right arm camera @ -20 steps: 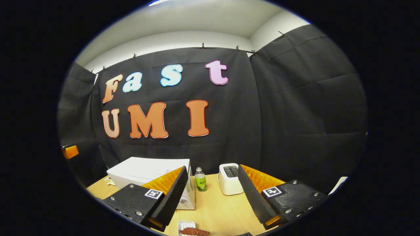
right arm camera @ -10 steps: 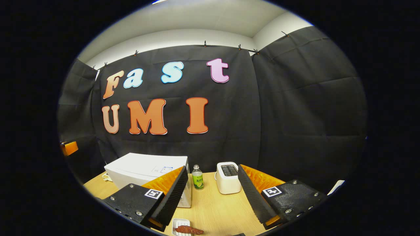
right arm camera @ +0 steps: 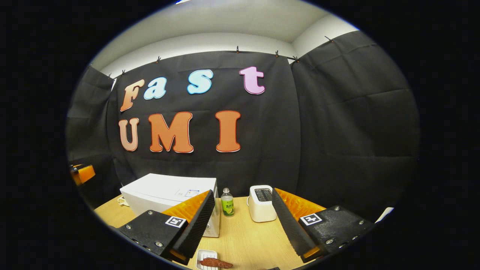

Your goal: Open the microwave oven with the left hand, put the food in, and close the microwave oven.

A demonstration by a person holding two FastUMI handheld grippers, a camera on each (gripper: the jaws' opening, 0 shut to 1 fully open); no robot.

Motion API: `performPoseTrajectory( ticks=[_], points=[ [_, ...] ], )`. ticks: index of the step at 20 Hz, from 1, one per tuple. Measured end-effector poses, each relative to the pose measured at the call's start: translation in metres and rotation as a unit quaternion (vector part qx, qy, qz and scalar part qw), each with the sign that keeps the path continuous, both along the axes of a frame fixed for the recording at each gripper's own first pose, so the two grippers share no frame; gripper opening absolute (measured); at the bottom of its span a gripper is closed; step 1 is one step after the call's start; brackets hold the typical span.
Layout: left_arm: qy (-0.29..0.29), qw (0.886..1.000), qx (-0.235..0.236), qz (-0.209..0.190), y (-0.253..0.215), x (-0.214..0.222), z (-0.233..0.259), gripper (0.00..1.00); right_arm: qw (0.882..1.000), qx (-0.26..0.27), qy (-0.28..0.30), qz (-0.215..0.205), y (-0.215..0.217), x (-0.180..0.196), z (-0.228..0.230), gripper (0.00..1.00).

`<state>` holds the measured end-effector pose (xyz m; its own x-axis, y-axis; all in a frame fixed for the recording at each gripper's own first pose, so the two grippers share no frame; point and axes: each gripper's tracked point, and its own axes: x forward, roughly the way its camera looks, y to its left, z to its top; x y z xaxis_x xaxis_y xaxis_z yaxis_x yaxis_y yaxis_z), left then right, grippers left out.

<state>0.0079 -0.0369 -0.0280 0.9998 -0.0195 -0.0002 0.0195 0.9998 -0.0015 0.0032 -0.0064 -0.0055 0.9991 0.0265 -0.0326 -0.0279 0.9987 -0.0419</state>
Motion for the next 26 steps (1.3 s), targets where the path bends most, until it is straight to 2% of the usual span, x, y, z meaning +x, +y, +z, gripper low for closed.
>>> performPoseTrajectory(
  ticks=[1,3,5,9,10,11,12,18,22,23,25,26],
  points=[
    [0.002,1.000,-0.001,-0.007,-0.007,0.003,-0.006,1.00,1.000,0.003,0.002,-0.001,-0.001,0.001,0.000,0.95],
    [-0.007,1.000,-0.005,-0.017,-0.020,0.008,-0.015,0.96,1.000,0.005,0.006,-0.003,-0.003,0.002,-0.002,0.95],
    [-0.007,1.000,-0.004,-0.030,-0.038,0.016,-0.032,0.98,1.000,0.001,0.008,-0.006,-0.008,0.003,-0.003,0.95],
    [0.016,0.998,0.004,-0.061,-0.080,0.035,-0.072,0.96,1.000,0.004,0.019,-0.012,-0.017,0.000,-0.006,0.95],
    [0.023,0.997,0.000,-0.071,-0.094,0.041,-0.086,1.00,1.000,0.004,0.022,-0.014,-0.020,0.000,-0.008,0.95],
    [0.029,0.996,-0.004,-0.082,-0.107,0.047,-0.096,0.96,1.000,0.001,0.025,-0.018,-0.023,0.000,-0.008,0.95],
    [0.035,0.995,-0.007,-0.090,-0.119,0.053,-0.107,0.96,0.999,-0.002,0.029,-0.022,-0.028,-0.001,-0.011,0.95],
    [0.045,0.991,0.032,-0.123,-0.167,0.082,-0.167,0.99,0.998,-0.007,0.047,-0.040,-0.052,-0.005,-0.018,0.95],
    [0.079,0.990,0.034,-0.113,-0.176,0.104,-0.213,0.96,0.997,-0.022,0.060,-0.048,-0.064,-0.008,-0.024,0.95],
    [0.080,0.990,0.032,-0.111,-0.177,0.110,-0.219,0.99,0.996,-0.028,0.064,-0.046,-0.064,-0.008,-0.026,0.95],
    [0.078,0.990,0.028,-0.114,-0.184,0.116,-0.228,0.96,0.995,-0.040,0.074,-0.044,-0.067,-0.010,-0.033,0.95],
    [0.075,0.990,0.029,-0.113,-0.187,0.120,-0.232,0.99,0.995,-0.044,0.079,-0.044,-0.068,-0.009,-0.036,0.95]
  ],
)
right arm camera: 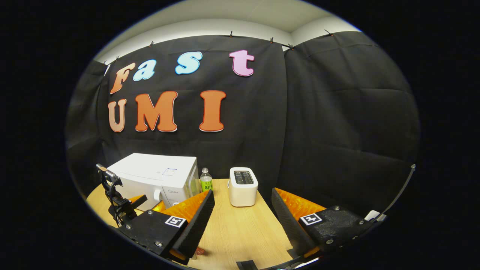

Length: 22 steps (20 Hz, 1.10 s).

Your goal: Open the microwave oven with the left hand, put the food in, and close the microwave oven.

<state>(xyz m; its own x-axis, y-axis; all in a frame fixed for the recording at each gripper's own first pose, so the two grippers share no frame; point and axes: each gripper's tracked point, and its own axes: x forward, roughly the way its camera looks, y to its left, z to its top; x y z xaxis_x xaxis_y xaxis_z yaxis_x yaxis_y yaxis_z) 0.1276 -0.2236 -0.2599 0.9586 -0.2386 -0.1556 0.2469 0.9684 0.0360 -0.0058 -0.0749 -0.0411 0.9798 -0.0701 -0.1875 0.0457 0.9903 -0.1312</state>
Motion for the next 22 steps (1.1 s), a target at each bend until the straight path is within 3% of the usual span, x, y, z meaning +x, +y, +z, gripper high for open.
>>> performPoseTrajectory(
  ticks=[2,3,4,5,6,7,10,13,15,17,22],
  points=[
    [0.008,1.000,0.007,0.008,0.001,0.008,-0.011,0.94,1.000,-0.001,0.005,0.003,0.000,0.001,-0.002,0.95],
    [0.008,1.000,0.001,0.007,-0.001,0.011,-0.012,0.84,1.000,-0.001,0.006,0.005,-0.001,0.003,-0.002,0.95],
    [0.004,1.000,-0.003,0.011,-0.003,0.012,-0.012,0.63,1.000,-0.002,0.008,0.005,-0.002,0.004,-0.003,0.95],
    [0.011,1.000,-0.007,-0.003,-0.010,0.012,-0.011,0.61,1.000,-0.004,0.009,0.005,-0.003,0.005,-0.004,0.95],
    [0.011,1.000,0.003,0.000,-0.011,0.012,-0.017,0.53,1.000,-0.003,0.011,0.005,-0.004,0.005,-0.004,0.95],
    [-0.005,1.000,0.016,-0.003,-0.012,0.010,-0.009,0.31,1.000,-0.001,0.012,0.006,-0.003,0.006,-0.005,0.95],
    [0.001,1.000,0.027,-0.009,-0.011,0.014,-0.015,0.14,1.000,0.006,0.014,0.009,0.001,0.004,-0.006,0.95],
    [0.022,1.000,-0.002,-0.012,-0.007,-0.009,-0.020,0.08,1.000,0.009,0.019,0.012,0.007,0.002,-0.011,0.95],
    [-0.005,0.999,0.017,-0.031,0.000,-0.041,-0.005,0.08,1.000,0.010,0.020,0.016,0.012,0.002,-0.011,0.95],
    [0.009,0.998,0.018,-0.061,0.007,-0.060,-0.010,0.08,0.999,0.017,0.016,0.023,0.022,0.005,-0.010,0.96],
    [0.031,0.993,0.016,-0.111,0.032,-0.103,-0.006,0.08,0.996,0.056,0.022,0.073,0.085,0.011,-0.018,0.96]
  ],
)
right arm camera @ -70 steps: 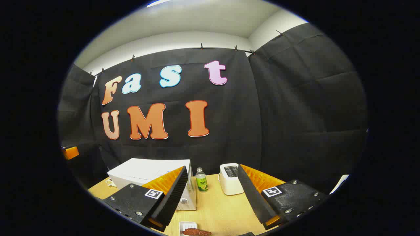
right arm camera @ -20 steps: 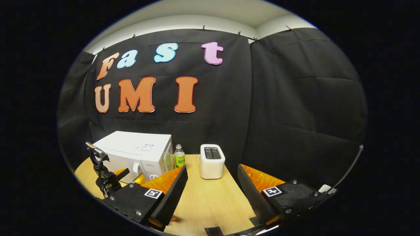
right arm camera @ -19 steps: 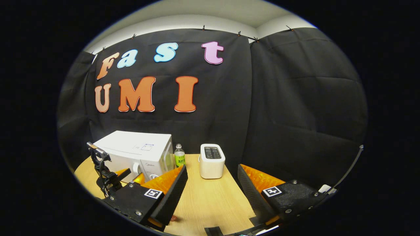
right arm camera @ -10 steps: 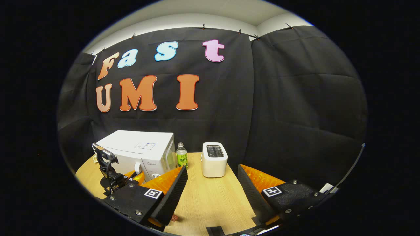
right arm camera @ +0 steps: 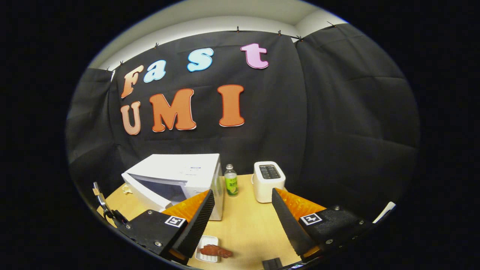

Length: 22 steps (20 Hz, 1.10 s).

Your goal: Open the microwave oven with the left hand, put the food in, and close the microwave oven.

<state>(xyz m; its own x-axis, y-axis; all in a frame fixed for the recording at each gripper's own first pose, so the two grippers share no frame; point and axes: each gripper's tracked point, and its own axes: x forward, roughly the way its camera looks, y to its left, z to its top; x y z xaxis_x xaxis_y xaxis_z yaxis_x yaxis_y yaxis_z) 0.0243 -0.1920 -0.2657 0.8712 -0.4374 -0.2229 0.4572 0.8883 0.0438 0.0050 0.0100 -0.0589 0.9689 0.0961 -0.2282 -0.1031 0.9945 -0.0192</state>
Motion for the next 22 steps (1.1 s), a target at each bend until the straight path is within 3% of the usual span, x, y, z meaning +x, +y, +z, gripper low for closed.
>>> performPoseTrajectory(
  ticks=[7,14,16,18,20,22],
  points=[
    [0.028,0.998,-0.012,-0.058,0.045,-0.053,0.005,0.08,0.998,0.008,-0.003,0.056,0.083,-0.001,0.000,0.95],
    [0.042,0.997,0.002,-0.068,0.112,-0.100,0.008,0.09,0.994,0.003,-0.001,0.111,0.162,-0.011,-0.005,0.96],
    [0.048,0.997,0.007,-0.060,0.135,-0.112,0.009,0.09,0.993,0.004,0.002,0.121,0.180,-0.015,-0.006,0.95],
    [0.047,0.998,0.015,-0.043,0.158,-0.120,0.011,0.15,0.992,0.003,0.001,0.127,0.196,-0.021,-0.007,0.95],
    [0.042,0.999,0.023,-0.014,0.190,-0.128,0.014,0.16,0.991,0.005,0.001,0.135,0.212,-0.028,-0.010,0.95],
    [0.051,0.998,0.014,0.022,0.222,-0.139,0.014,0.24,0.990,0.007,0.000,0.142,0.225,-0.035,-0.013,0.95]
  ],
)
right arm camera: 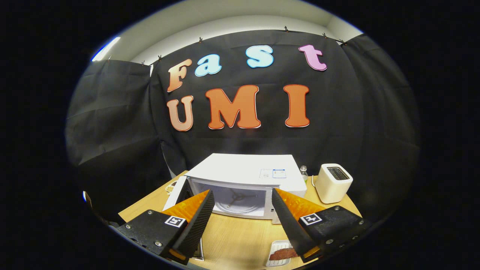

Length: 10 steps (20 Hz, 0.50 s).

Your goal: Open the microwave oven with the left hand, put the food in, and close the microwave oven.

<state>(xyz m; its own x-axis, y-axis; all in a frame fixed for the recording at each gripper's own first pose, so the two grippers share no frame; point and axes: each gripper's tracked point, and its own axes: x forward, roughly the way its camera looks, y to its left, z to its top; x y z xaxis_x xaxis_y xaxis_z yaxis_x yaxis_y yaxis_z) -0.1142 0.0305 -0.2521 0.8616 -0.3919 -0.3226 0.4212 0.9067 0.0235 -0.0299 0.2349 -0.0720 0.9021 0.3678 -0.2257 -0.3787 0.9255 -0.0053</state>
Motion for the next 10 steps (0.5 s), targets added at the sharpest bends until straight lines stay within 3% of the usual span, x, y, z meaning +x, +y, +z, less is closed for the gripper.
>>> performPoseTrajectory(
  ticks=[1,2,3,4,5,8,10],
  points=[
    [0.002,1.000,-0.006,0.014,0.018,-0.005,0.002,0.26,1.000,0.001,0.001,0.002,0.005,-0.002,-0.003,0.95],
    [0.006,1.000,-0.007,0.028,0.031,-0.012,0.003,0.48,1.000,0.004,0.003,0.003,0.009,-0.005,-0.006,0.95],
    [0.008,0.999,-0.005,0.041,0.044,-0.017,0.004,0.58,1.000,0.008,0.007,0.005,0.012,-0.007,-0.008,0.95],
    [0.006,0.999,-0.001,0.054,0.056,-0.022,0.008,0.80,1.000,0.012,0.009,0.005,0.014,-0.008,-0.011,0.95],
    [0.001,0.998,0.002,0.063,0.067,-0.027,0.012,0.88,1.000,0.015,0.011,0.003,0.013,-0.009,-0.013,0.95],
    [0.001,0.995,0.007,0.100,0.092,-0.035,0.020,0.98,1.000,0.024,0.013,-0.007,0.004,-0.007,-0.016,0.95],
    [-0.006,0.992,-0.004,0.127,0.106,-0.037,0.033,0.98,0.999,0.037,0.010,-0.025,-0.015,-0.001,-0.016,0.95]
  ],
)
